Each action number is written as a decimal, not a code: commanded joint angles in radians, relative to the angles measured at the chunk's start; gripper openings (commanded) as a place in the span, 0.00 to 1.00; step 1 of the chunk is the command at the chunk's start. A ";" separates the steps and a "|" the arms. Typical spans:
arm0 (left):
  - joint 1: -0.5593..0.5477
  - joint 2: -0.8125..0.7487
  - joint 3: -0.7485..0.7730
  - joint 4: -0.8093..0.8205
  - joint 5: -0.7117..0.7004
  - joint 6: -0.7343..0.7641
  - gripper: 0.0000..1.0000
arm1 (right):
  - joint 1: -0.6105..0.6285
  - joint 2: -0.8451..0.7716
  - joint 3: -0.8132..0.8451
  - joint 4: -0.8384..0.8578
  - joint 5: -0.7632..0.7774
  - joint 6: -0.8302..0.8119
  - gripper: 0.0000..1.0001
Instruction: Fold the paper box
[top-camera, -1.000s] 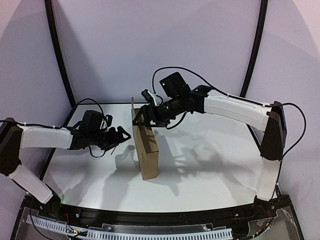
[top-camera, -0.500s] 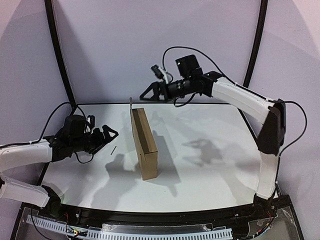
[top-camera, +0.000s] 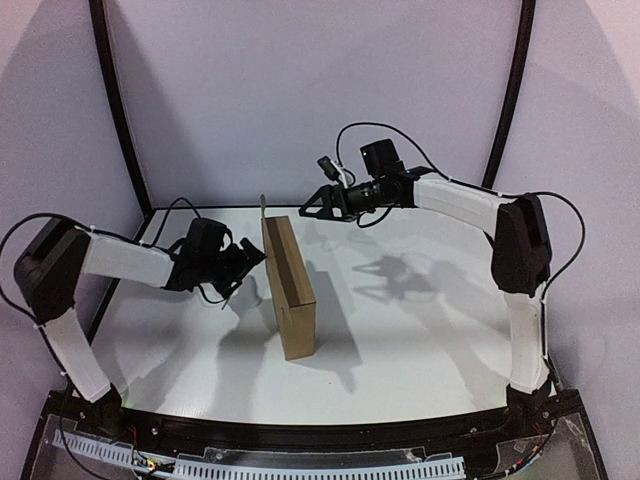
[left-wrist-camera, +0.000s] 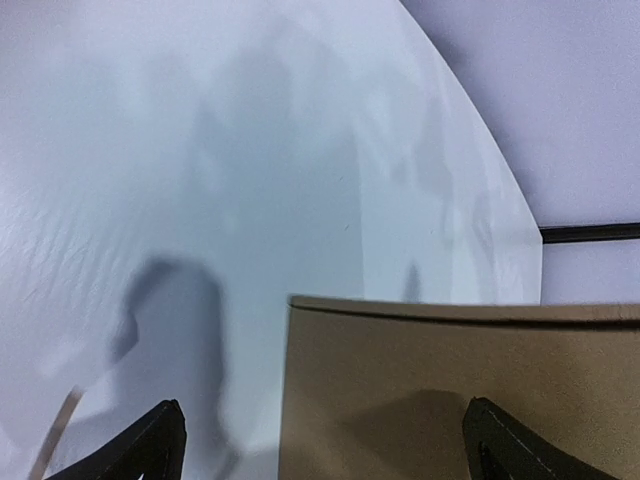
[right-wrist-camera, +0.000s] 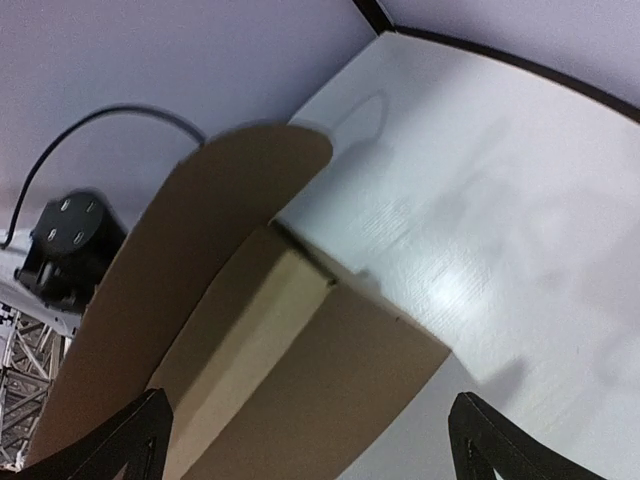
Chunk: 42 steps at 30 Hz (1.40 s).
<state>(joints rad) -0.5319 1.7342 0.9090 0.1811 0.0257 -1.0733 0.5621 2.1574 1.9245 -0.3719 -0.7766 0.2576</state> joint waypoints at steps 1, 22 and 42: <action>0.013 0.088 0.138 0.018 0.066 0.032 0.99 | -0.001 -0.164 -0.144 0.118 0.046 -0.007 0.98; 0.043 0.574 0.691 0.151 0.778 0.277 0.99 | -0.017 -0.454 -0.485 0.096 0.177 0.002 0.98; 0.047 0.495 1.041 -0.660 0.398 0.806 0.99 | -0.088 -0.454 -0.265 -0.193 0.259 -0.809 0.98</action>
<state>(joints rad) -0.5009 2.3614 1.8989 -0.1509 0.8286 -0.4140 0.4767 1.6566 1.5659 -0.4734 -0.5429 -0.3049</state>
